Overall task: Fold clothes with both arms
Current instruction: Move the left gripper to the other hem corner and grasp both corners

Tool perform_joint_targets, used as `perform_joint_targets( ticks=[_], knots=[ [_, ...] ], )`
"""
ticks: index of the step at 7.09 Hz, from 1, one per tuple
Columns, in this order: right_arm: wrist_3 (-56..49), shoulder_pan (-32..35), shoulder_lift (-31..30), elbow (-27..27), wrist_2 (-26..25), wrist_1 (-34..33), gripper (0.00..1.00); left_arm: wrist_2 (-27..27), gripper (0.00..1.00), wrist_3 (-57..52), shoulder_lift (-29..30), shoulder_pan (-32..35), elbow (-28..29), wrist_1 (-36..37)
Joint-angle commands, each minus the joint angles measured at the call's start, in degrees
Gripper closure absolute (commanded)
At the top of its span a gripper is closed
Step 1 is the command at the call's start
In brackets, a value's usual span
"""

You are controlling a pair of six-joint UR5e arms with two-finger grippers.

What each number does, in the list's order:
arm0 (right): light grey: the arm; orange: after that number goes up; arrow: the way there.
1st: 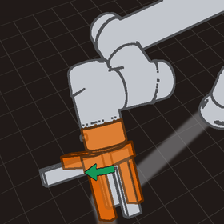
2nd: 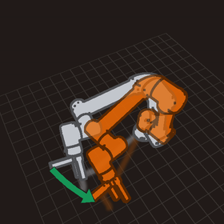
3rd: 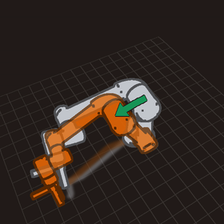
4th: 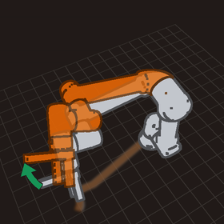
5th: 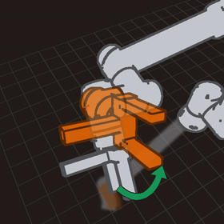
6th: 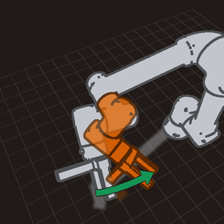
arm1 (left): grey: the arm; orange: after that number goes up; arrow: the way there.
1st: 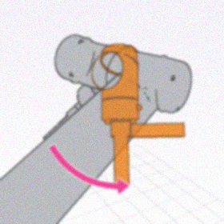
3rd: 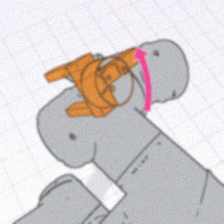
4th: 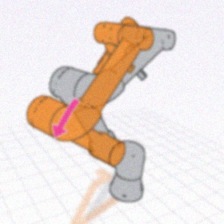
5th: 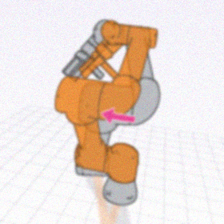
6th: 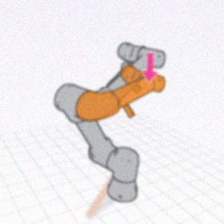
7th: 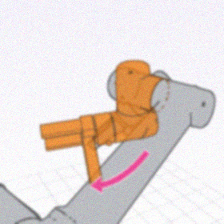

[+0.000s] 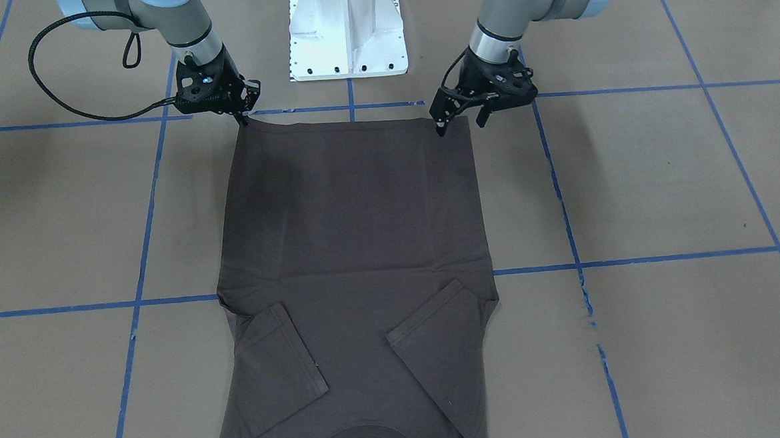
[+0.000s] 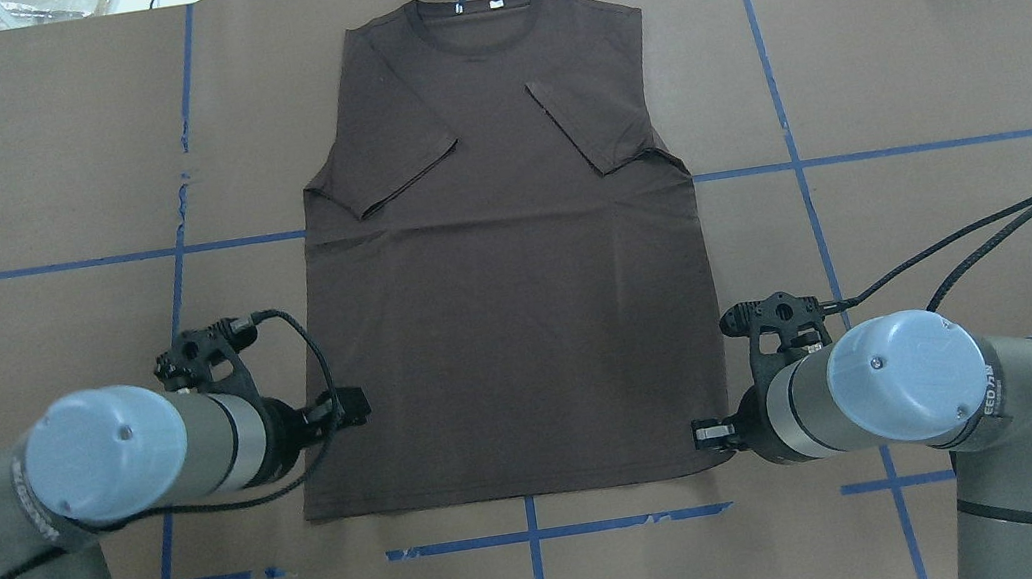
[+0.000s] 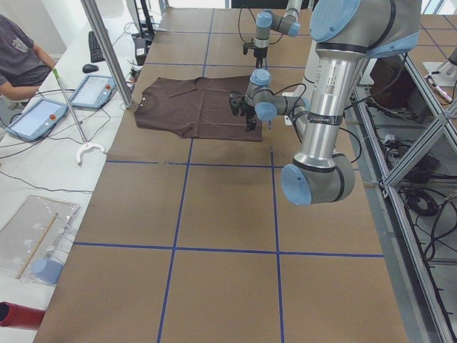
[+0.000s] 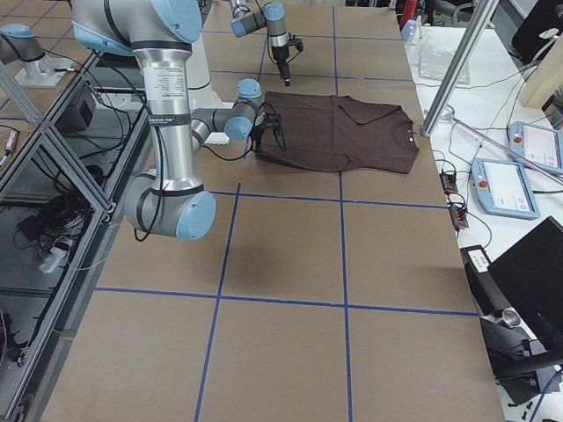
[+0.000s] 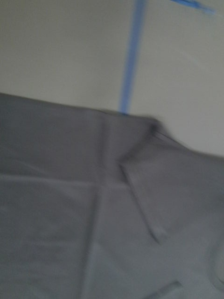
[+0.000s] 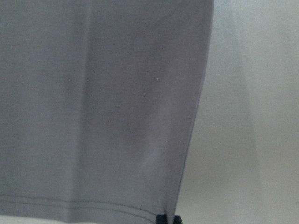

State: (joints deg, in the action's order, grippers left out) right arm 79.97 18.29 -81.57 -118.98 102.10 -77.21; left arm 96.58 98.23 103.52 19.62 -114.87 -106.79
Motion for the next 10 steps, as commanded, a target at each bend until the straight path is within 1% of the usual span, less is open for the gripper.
perform_joint_targets(
  ticks=[1, 4, 6, 7, 8, 10],
  knots=[
    [-0.1, 1.1, 0.3, -0.4, 0.8, 0.0, 1.00, -2.5, 0.06, 3.7, -0.6, -4.3, 1.9, 0.2],
    [-0.1, 1.1, 0.5, -0.5, 0.8, 0.0, 1.00, -4.4, 0.08, 3.1, -2.3, -4.4, 2.7, 0.4],
    [-0.1, 1.4, 0.6, -0.5, 0.9, 0.0, 1.00, -4.5, 0.08, 3.1, -3.0, -4.5, 2.4, 0.4],
    [-0.1, 1.9, 0.5, -0.5, 2.1, 0.0, 1.00, -4.5, 0.09, 3.1, -3.0, -5.1, 2.4, 1.1],
    [-0.1, 2.2, 0.4, -0.5, 2.6, 0.0, 1.00, -4.5, 0.09, 3.1, -2.4, -6.0, 2.0, 4.0],
    [-0.1, 2.2, 0.4, -0.5, 2.6, 0.0, 1.00, -4.5, 0.14, 3.2, -2.4, -6.1, 2.0, 4.2]
  ],
)
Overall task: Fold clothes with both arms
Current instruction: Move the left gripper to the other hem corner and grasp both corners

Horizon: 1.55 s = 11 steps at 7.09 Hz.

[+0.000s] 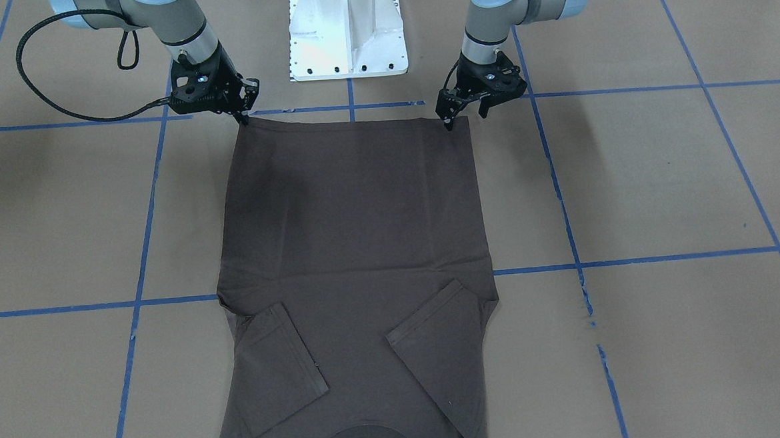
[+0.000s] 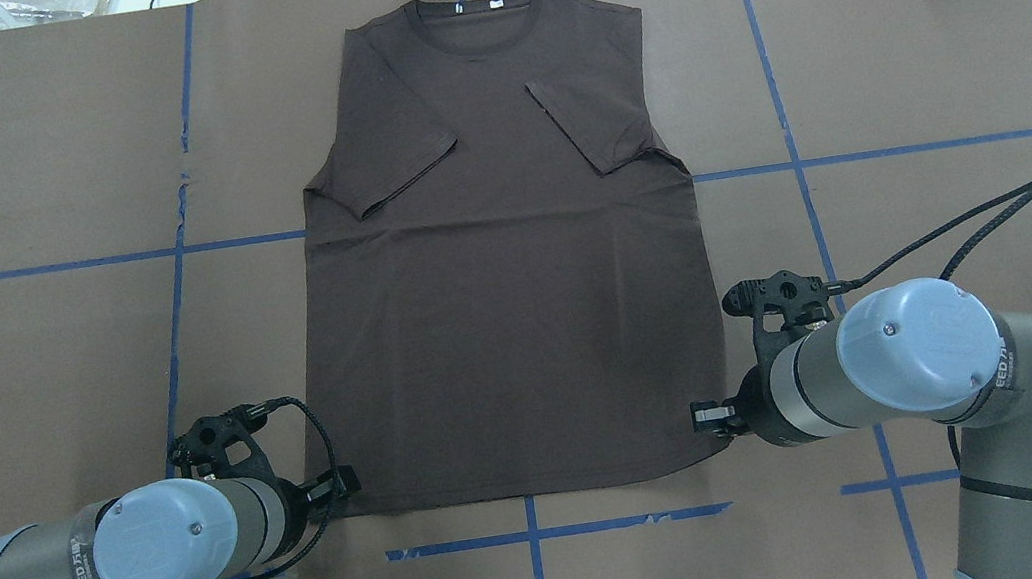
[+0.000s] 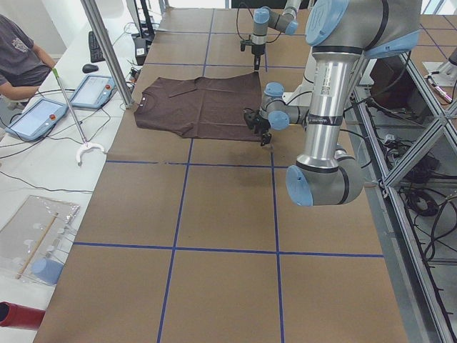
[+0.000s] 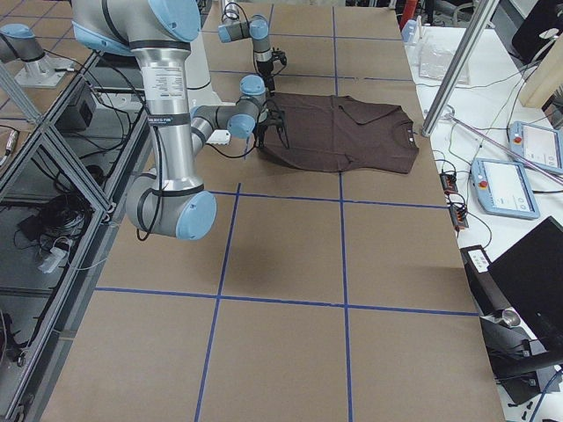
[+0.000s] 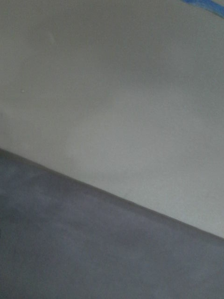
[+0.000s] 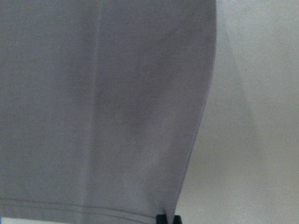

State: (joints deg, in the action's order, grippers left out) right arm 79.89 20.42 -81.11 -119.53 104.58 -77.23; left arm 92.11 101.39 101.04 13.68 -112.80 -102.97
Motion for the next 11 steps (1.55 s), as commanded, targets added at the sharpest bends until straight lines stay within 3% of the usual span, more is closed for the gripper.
perform_joint_targets(
  ticks=[1, 2, 3, 5, 9, 11],
  knots=[
    [0.0, 0.1, 0.0, 0.0, 0.2, 0.0, 1.00, 0.0, 0.24, 0.3, 0.1, -0.1, 0.0, 0.4],
    [0.0, 0.2, 0.0, -0.1, 0.2, 0.1, 1.00, 0.0, 0.51, 0.5, 0.2, -0.1, 0.0, 0.4],
    [0.0, 0.2, -0.1, 0.0, 0.2, 0.0, 1.00, 0.0, 0.70, 0.5, 0.2, -0.1, 0.0, 0.4],
    [0.0, 0.3, -0.1, 0.0, 0.2, 0.0, 1.00, 0.0, 0.98, 0.4, 0.3, -0.1, -0.1, 0.4],
    [-0.1, 0.8, -0.2, 0.0, 1.0, 0.0, 1.00, 0.2, 1.00, 0.3, 0.6, -0.1, -1.9, 0.5],
    [-0.1, 1.9, -1.8, -1.9, 5.8, 0.1, 1.00, 0.3, 1.00, 0.1, 0.1, -0.1, -6.4, 3.4]
  ],
)
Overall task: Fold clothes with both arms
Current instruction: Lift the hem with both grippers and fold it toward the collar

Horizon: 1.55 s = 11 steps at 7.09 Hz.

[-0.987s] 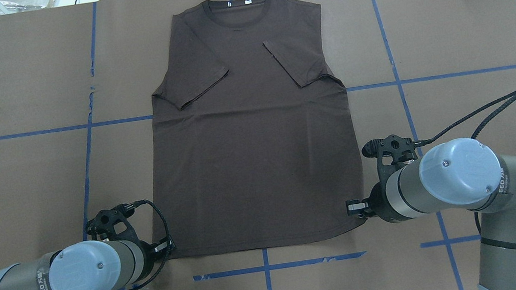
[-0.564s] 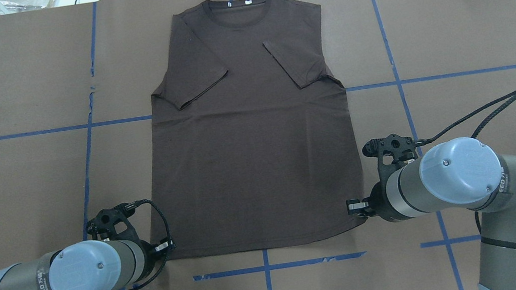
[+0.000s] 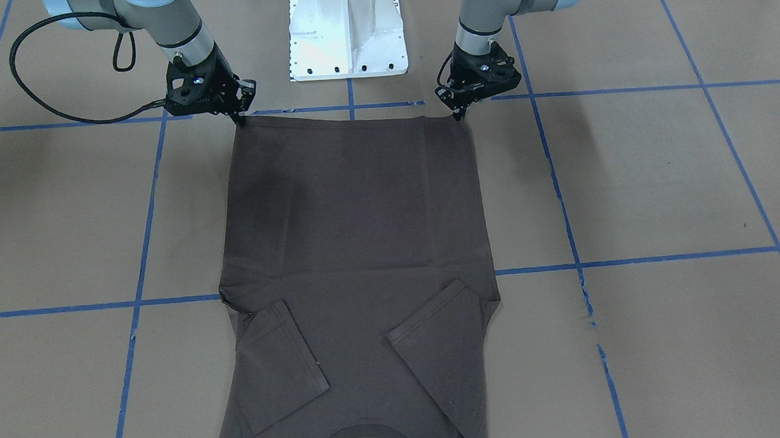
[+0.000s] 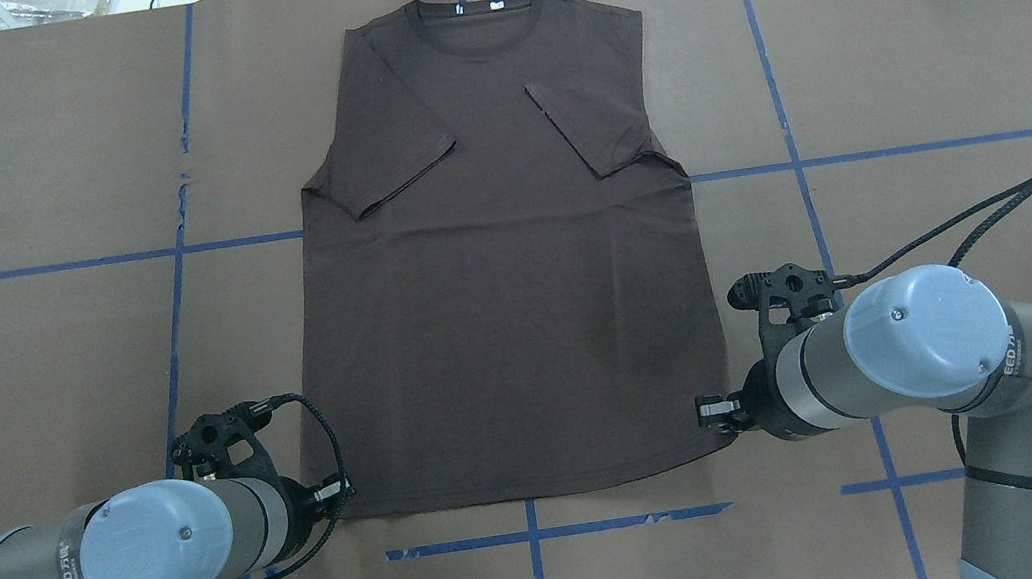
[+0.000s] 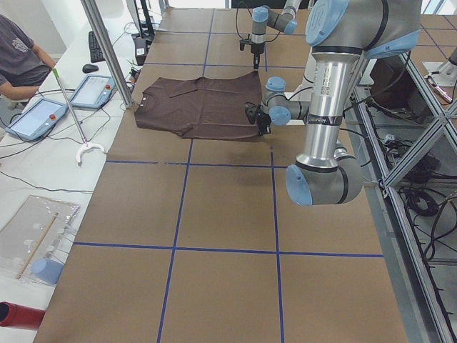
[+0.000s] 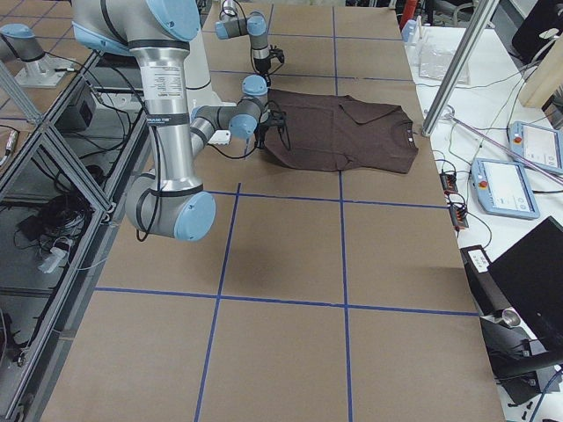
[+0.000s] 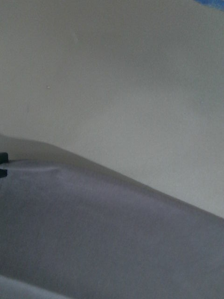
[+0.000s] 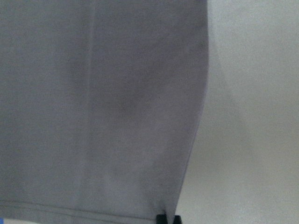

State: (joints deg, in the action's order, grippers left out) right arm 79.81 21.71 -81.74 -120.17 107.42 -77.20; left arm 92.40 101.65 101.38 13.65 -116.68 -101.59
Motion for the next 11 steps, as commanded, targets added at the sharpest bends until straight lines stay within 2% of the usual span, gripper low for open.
perform_joint_targets(
  ticks=[1, 2, 3, 4, 5, 6, 7, 9, 10, 11],
  knots=[
    [0.0, 0.4, -4.3, -3.9, 3.8, 0.6, 1.00, 0.1, 1.00, -0.4, -0.2, -1.2, -7.8, 8.8],
    [0.0, -0.6, -6.6, -7.4, 6.3, 0.6, 1.00, 0.2, 1.00, -0.2, -0.4, -4.4, -13.5, 14.5],
    [0.1, -2.3, -8.9, -10.5, 10.9, 0.5, 1.00, 0.4, 1.00, 0.6, -0.8, -9.3, -16.5, 16.0],
    [0.1, -4.5, -12.0, -12.5, 13.4, 0.5, 1.00, 0.5, 1.00, 0.7, -1.0, -12.7, -17.3, 15.9],
    [0.1, -5.8, -12.9, -12.8, 15.5, 0.5, 1.00, 0.6, 1.00, 0.7, -1.0, -14.4, -18.0, 16.0],
    [0.2, -6.2, -12.4, -12.7, 15.5, 0.5, 1.00, 1.1, 1.00, 0.7, -1.0, -14.5, -19.3, 16.0],
    [-0.1, -5.4, -11.2, -11.9, 15.0, 0.6, 1.00, 3.1, 1.00, 0.7, -0.9, -13.6, -20.0, 16.0],
    [-0.8, 3.0, -6.9, -10.5, 14.9, 0.6, 1.00, 3.6, 1.00, -0.7, 0.1, -7.7, -19.3, 15.9],
    [-1.0, 7.8, -4.1, -9.3, 14.8, 0.6, 1.00, 3.7, 1.00, -4.4, 0.4, -3.4, -19.1, 15.9],
    [-1.0, 13.2, 0.5, -5.1, 14.9, 0.6, 1.00, 3.9, 1.00, -11.1, 1.7, 2.5, -17.5, 16.0]
  ],
)
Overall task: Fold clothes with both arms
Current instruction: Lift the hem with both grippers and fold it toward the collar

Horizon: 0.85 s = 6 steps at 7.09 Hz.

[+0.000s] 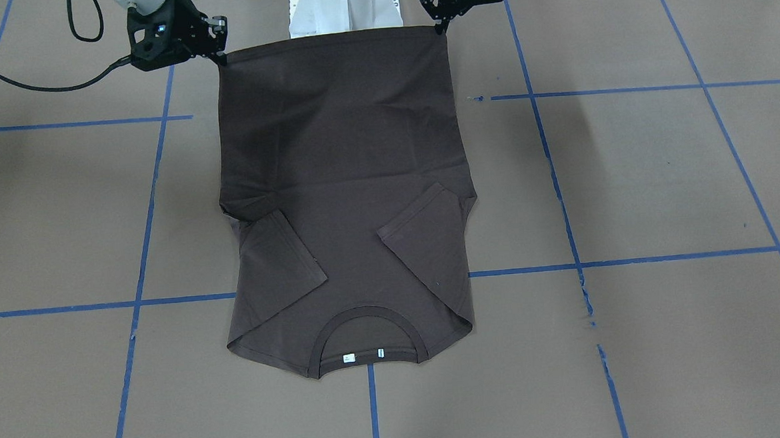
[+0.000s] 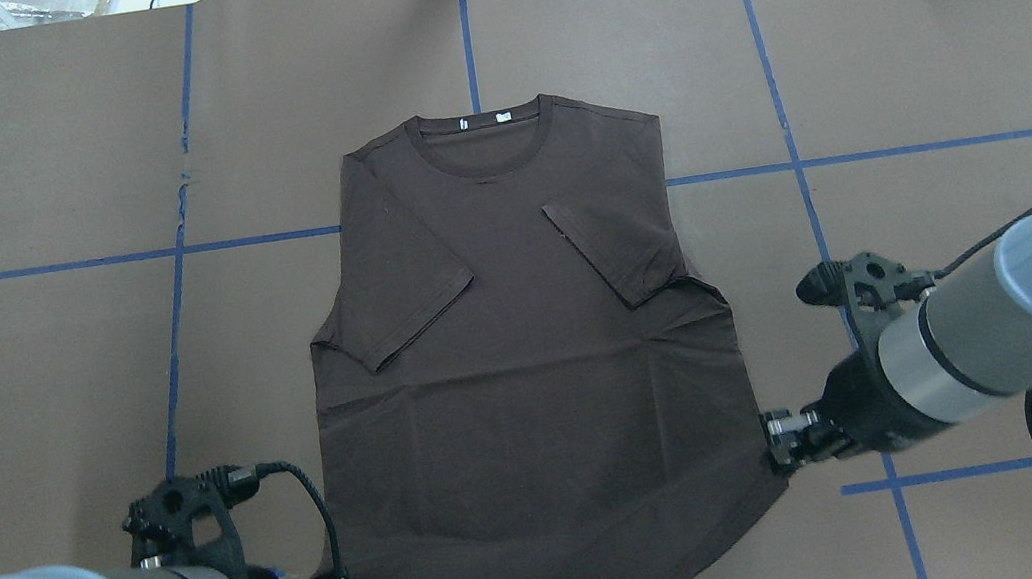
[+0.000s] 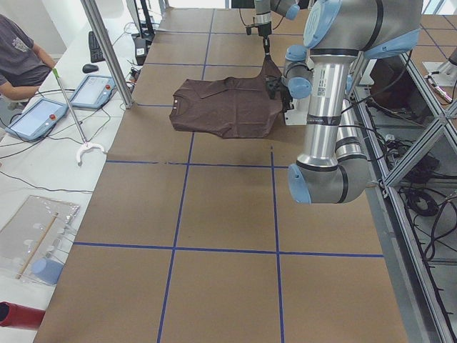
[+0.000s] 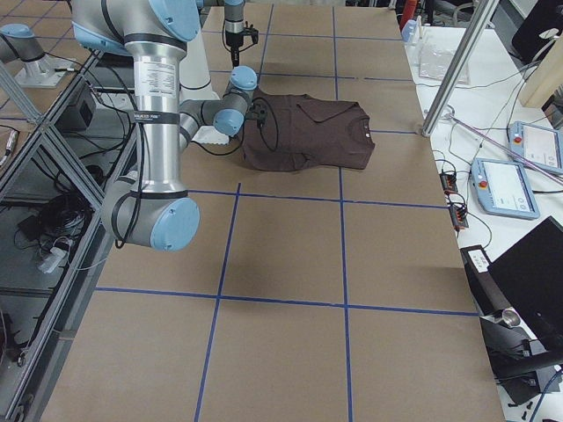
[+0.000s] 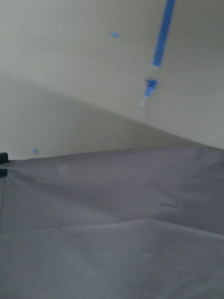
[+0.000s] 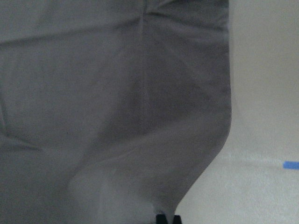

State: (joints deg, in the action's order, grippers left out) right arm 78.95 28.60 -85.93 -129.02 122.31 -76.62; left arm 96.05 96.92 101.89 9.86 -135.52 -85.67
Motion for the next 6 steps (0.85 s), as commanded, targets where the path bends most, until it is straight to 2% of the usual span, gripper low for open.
perform_joint_targets(
  ticks=[1, 2, 4, 5, 6],
  knots=[
    [-0.7, 10.9, 8.7, 8.3, 0.3, 0.1, 1.00, 4.5, 1.00, -12.2, 4.3, 13.4, 5.8, 0.0],
    [-2.1, 13.2, 11.6, 12.4, 0.0, 0.1, 1.00, 6.9, 1.00, -15.6, 8.3, 18.7, 10.7, 0.0],
    [-3.3, 17.2, 17.8, 21.8, 0.0, 0.0, 1.00, 7.0, 1.00, -20.3, 13.0, 23.6, 18.5, -0.5],
    [-3.9, 18.8, 18.2, 24.5, 0.0, 0.0, 1.00, 7.0, 1.00, -22.1, 14.9, 26.2, 22.2, -1.5],
    [-4.5, 20.3, 19.4, 27.3, 0.1, 0.1, 1.00, 7.0, 1.00, -22.9, 15.6, 28.4, 26.8, -5.8]
  ],
)
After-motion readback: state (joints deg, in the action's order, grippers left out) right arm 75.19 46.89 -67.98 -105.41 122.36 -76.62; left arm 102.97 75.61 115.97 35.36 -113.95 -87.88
